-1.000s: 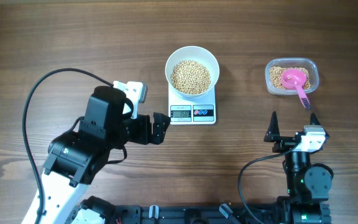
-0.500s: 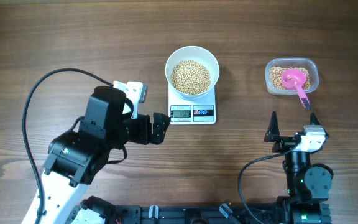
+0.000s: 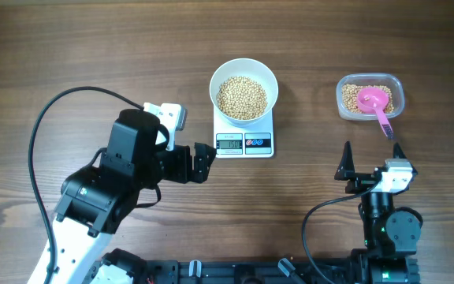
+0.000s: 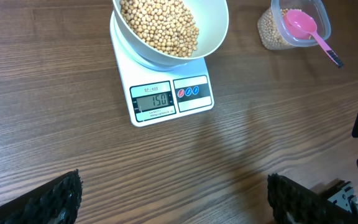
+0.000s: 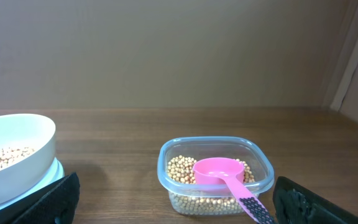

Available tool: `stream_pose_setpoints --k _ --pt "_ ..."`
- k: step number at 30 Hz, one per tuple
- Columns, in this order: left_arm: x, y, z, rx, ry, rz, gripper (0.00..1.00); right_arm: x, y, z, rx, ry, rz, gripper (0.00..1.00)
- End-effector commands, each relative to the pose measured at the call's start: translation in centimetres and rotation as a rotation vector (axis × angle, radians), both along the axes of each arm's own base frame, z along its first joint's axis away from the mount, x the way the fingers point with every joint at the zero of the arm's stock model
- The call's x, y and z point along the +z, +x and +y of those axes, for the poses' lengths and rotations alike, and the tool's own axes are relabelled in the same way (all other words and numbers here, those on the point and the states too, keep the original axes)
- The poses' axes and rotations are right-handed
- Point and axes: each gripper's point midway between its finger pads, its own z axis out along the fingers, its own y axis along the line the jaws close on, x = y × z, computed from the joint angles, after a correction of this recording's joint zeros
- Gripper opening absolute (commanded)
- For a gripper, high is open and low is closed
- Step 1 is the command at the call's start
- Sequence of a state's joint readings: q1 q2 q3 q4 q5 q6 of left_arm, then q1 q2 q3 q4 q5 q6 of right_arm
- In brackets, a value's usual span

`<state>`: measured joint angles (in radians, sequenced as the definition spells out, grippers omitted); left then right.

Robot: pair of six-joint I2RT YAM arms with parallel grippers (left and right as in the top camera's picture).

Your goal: Scoop item into bowl and weigh 150g on scale

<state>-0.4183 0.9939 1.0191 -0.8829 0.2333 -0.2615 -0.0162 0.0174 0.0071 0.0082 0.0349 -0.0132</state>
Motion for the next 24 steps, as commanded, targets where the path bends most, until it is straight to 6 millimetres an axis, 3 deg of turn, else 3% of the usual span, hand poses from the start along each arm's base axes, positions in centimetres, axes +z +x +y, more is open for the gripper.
stream_pose_setpoints --k 1,18,24 --pt "-0.2 -0.2 -0.2 -0.005 -0.008 0.012 1.0 0.3 -0.1 -0.2 -0.012 -0.012 -0.015 1.0" --pt "0.5 0.5 -0.5 -0.004 -0.025 -0.027 1.0 0.3 -0.1 -0.2 -0.012 -0.013 -0.015 1.0" --pt "0.5 1.5 1.7 0.095 0.03 -0.154 1.0 0.3 -0.1 -0.2 -0.012 -0.013 -0.015 1.0"
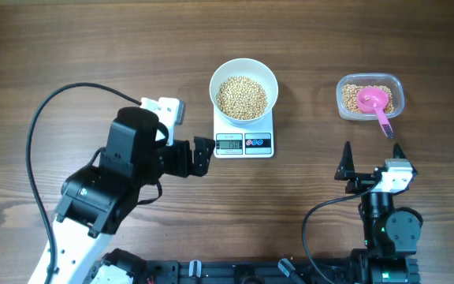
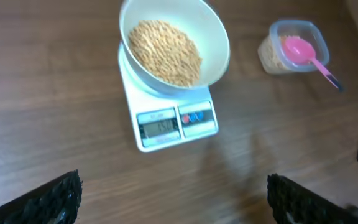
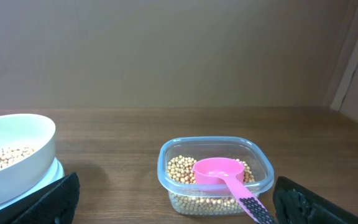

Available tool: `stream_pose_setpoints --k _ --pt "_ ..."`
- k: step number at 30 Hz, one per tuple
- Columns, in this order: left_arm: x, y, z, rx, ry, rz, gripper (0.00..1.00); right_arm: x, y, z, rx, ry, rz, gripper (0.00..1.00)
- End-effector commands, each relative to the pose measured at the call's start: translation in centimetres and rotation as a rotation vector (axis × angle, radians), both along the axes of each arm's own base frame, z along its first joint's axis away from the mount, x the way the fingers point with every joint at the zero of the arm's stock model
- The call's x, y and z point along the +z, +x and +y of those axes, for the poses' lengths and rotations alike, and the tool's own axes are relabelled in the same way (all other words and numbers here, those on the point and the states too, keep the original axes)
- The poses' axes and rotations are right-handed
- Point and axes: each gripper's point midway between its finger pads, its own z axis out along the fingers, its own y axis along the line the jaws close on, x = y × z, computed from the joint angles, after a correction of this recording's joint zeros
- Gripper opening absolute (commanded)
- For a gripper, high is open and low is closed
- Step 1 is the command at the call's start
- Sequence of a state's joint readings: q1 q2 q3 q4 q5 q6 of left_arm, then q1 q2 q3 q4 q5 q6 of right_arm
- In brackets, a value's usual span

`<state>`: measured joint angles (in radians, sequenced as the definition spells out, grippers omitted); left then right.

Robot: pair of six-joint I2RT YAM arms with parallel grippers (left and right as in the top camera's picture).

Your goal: Scoop item into bowl and weigh 150g on scale

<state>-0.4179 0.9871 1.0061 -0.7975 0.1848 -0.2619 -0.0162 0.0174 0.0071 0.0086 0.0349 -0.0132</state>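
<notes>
A white bowl (image 1: 243,89) full of soybeans sits on the white scale (image 1: 243,143), whose display is lit but blurred. A clear plastic tub (image 1: 370,97) of soybeans at the right holds the pink scoop (image 1: 375,101), handle pointing toward the near edge. My left gripper (image 1: 203,156) stands open just left of the scale, empty. My right gripper (image 1: 371,152) is open near the front right, short of the tub (image 3: 215,174), with nothing between its fingers.
A black cable loops over the table at the left, behind the left arm (image 1: 109,189). The right arm's base (image 1: 388,225) sits at the front right edge. The wall lies beyond the table's far edge in the right wrist view.
My left gripper has risen and drawn back a little toward the left; its wrist view is blurred and shows the scale and bowl smaller. The right arm, scoop and tub have not moved.
</notes>
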Motion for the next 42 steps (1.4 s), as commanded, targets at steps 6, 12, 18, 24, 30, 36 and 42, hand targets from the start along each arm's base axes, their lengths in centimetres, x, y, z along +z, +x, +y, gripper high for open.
stream_pose_setpoints --k 6,12,18,24,30,36,42 --pt "-1.0 0.1 8.0 0.348 0.089 -0.361 1.0 0.3 -0.1 -0.2 -0.012 -0.013 -0.015 1.0" --pt "-3.4 -1.6 9.2 0.298 0.104 -0.518 1.0 0.3 -0.1 -0.2 -0.012 -0.013 -0.015 1.0" --pt "-5.6 -1.5 9.6 0.311 0.083 -0.609 1.0 0.3 -0.1 -0.2 -0.012 -0.012 -0.015 1.0" --pt "-7.5 -0.9 10.0 0.331 0.044 -0.672 1.0 0.3 -0.1 -0.2 -0.012 -0.013 -0.015 1.0" --pt "-7.4 -0.8 10.6 0.289 0.095 -0.77 1.0 0.3 -0.1 -0.2 -0.012 -0.013 -0.015 1.0" --pt "-7.6 -0.6 12.6 0.366 0.127 -0.761 1.0 0.3 -0.1 -0.2 -0.012 -0.012 -0.015 1.0" --pt "-7.1 -0.8 12.9 0.38 0.128 -0.784 1.0 0.3 -0.1 -0.2 -0.012 -0.012 -0.015 1.0"
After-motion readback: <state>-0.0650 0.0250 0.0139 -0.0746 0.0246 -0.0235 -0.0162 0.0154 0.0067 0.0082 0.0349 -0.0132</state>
